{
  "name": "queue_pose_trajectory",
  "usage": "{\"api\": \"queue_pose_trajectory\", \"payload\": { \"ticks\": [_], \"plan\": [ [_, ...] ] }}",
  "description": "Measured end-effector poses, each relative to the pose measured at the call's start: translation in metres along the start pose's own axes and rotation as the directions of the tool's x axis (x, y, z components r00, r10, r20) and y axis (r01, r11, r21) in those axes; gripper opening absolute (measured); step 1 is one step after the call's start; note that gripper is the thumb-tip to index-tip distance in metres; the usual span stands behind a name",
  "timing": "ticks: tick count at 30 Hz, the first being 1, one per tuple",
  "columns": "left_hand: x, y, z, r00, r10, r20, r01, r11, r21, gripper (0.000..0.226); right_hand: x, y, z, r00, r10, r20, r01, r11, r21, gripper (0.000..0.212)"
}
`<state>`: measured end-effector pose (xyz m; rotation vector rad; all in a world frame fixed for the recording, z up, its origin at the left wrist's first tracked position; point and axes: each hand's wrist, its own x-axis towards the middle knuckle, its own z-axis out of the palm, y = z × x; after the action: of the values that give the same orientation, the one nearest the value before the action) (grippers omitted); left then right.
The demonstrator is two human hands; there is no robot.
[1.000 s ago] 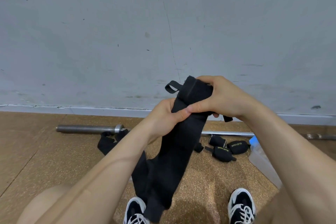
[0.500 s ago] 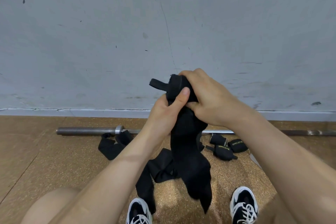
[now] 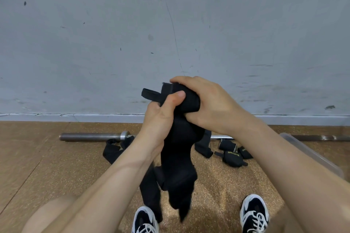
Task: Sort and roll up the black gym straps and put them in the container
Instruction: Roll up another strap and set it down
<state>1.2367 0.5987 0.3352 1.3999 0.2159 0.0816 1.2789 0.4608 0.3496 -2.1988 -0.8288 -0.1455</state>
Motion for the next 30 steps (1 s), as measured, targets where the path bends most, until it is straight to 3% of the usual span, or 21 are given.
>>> {"api": "queue_pose_trajectory", "payload": {
  "ticks": [2, 5, 8, 11, 12, 14, 16, 17, 19, 21, 23, 27, 30],
  "plan": [
    [0.002, 0.0, -0.005, 0.999, -0.038, 0.004, 0.038, 0.998, -0.042, 0.064, 0.0, 0.004, -0.004, 0.998, 0.067, -0.017, -0.061, 0.971, 0.231, 0.064],
    [0.001, 0.002, -0.006, 0.997, -0.044, 0.068, 0.048, 0.997, -0.059, 0.069, -0.001, 0.009, -0.008, 0.991, 0.122, 0.058, -0.134, 0.843, 0.52, 0.055],
    [0.002, 0.004, -0.007, 0.997, 0.013, 0.074, -0.011, 1.0, -0.03, 0.062, -0.001, 0.011, -0.007, 0.988, 0.139, 0.067, -0.151, 0.781, 0.605, 0.048],
    [0.008, 0.007, -0.017, 0.984, 0.179, -0.012, -0.178, 0.981, 0.079, 0.096, -0.001, 0.012, -0.008, 0.987, 0.145, 0.069, -0.157, 0.766, 0.623, 0.042],
    [0.01, 0.011, -0.023, 0.96, 0.279, -0.034, -0.265, 0.939, 0.219, 0.099, -0.001, 0.013, -0.009, 0.985, 0.147, 0.086, -0.169, 0.767, 0.619, 0.041],
    [0.009, 0.019, -0.033, 0.877, 0.474, 0.072, -0.434, 0.721, 0.54, 0.084, -0.001, 0.014, -0.011, 0.981, 0.149, 0.127, -0.196, 0.785, 0.588, 0.041],
    [0.009, 0.027, -0.04, 0.809, 0.536, 0.239, -0.523, 0.474, 0.708, 0.059, 0.0, 0.014, -0.011, 0.976, 0.153, 0.154, -0.212, 0.818, 0.535, 0.042],
    [0.008, 0.031, -0.041, 0.812, 0.503, 0.296, -0.531, 0.428, 0.731, 0.05, 0.0, 0.015, -0.01, 0.973, 0.161, 0.164, -0.224, 0.829, 0.512, 0.043],
    [0.006, 0.037, -0.042, 0.884, 0.331, 0.331, -0.461, 0.493, 0.738, 0.036, 0.0, 0.016, -0.006, 0.962, 0.195, 0.193, -0.266, 0.833, 0.485, 0.046],
    [0.008, 0.037, -0.044, 0.937, 0.151, 0.315, -0.346, 0.542, 0.766, 0.044, -0.001, 0.017, -0.003, 0.949, 0.235, 0.212, -0.311, 0.816, 0.487, 0.052],
    [0.009, 0.033, -0.045, 0.948, 0.078, 0.307, -0.296, 0.567, 0.769, 0.056, -0.001, 0.018, 0.001, 0.929, 0.299, 0.22, -0.371, 0.755, 0.541, 0.058],
    [0.007, 0.025, -0.044, 0.954, 0.219, 0.205, -0.3, 0.688, 0.661, 0.045, 0.0, 0.021, 0.006, 0.879, 0.387, 0.279, -0.467, 0.576, 0.671, 0.053],
    [0.008, 0.023, -0.042, 0.945, 0.293, 0.147, -0.314, 0.676, 0.666, 0.041, -0.003, 0.02, 0.009, 0.852, 0.361, 0.379, -0.524, 0.576, 0.627, 0.022]
  ]
}}
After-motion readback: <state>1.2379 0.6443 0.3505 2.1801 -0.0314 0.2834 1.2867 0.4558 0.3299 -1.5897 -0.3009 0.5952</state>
